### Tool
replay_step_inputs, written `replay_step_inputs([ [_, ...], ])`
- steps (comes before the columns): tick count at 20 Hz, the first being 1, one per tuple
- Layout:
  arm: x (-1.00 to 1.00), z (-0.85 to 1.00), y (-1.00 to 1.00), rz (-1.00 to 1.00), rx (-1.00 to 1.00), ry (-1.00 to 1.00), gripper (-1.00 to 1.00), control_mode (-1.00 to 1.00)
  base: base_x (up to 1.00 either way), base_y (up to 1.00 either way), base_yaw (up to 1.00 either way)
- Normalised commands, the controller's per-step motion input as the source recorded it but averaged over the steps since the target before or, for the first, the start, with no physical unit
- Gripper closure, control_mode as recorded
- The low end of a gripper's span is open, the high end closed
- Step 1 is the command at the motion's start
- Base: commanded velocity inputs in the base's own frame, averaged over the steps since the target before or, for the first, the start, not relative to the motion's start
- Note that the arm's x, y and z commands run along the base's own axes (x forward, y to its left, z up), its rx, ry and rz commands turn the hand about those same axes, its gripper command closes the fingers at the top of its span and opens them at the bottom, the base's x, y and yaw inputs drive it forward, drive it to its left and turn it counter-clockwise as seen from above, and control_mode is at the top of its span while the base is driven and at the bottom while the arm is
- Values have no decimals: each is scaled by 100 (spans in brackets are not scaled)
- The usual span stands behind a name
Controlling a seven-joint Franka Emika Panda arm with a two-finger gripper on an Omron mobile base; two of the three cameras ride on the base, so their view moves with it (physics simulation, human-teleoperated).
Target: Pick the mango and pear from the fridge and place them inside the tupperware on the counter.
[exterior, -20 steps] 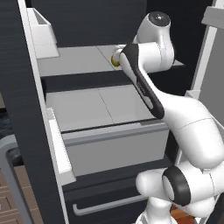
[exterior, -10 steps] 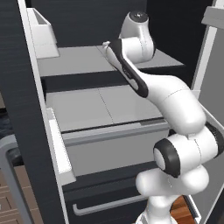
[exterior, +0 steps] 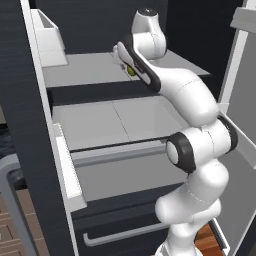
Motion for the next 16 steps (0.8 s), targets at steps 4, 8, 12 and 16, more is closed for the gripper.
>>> replay_step_inputs([
  [4,48,-2,8,0,0,0,-100,-100,0,0,0],
  [8,-2,-30,13,0,0,0,-100,-100,0,0,0],
  [12,-45,-63,9,0,0,-13,100,-100,0,0,0],
  [16,-53,-63,-3,0,0,-26,100,-100,0,0,0],
])
